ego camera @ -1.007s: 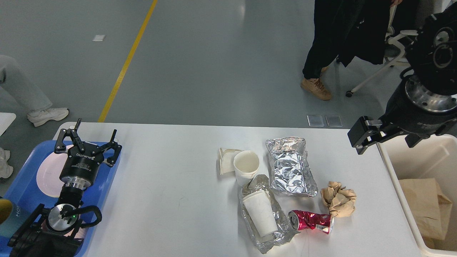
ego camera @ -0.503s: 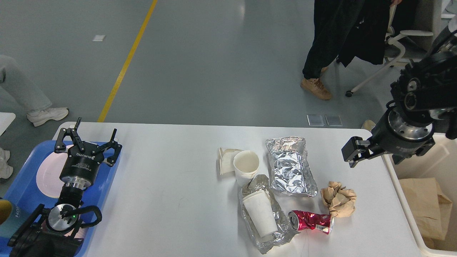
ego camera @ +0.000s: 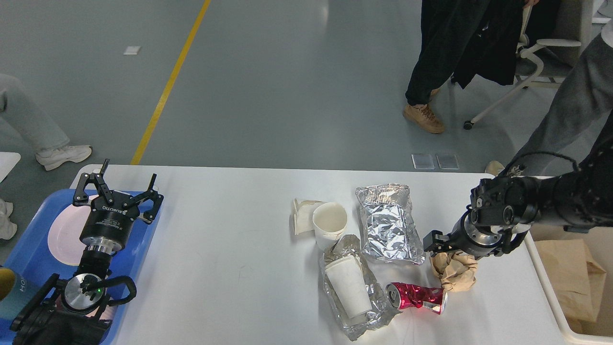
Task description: Tidy desktop
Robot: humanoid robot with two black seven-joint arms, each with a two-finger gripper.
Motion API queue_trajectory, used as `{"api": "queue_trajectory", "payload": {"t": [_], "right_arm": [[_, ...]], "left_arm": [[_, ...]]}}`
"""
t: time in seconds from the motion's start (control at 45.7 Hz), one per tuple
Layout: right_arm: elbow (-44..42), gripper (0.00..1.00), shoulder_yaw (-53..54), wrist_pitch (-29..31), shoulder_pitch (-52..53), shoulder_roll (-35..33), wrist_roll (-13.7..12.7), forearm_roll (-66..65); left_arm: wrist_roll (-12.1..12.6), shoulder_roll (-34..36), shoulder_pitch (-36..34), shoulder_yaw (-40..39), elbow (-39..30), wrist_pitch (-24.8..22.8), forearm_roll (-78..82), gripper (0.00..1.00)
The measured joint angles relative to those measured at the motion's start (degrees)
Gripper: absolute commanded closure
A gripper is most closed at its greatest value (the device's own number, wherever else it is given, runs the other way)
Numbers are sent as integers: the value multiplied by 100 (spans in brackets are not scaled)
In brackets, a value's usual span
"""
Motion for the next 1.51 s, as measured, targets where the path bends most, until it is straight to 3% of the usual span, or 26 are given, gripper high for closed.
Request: {"api": "queue_trajectory", "payload": {"t": [0.372,1.203,1.4,1.51], "right_arm": [[-426,0,19,-407,-593,135,1,43],[-397,0,-10,-401,-528,-101,-5,34],[-196,0,-11,-274,-251,-203,-5,34],[433,0,-106,116,573,-413,-5,26]], "left_arm": [[5,0,0,0,-1,0,0,4],[0,0,-1,0,-1,0,0,4],[1,0,-3,0,-1,0,0,4],[5,0,-4,0,-1,0,0,4]]}}
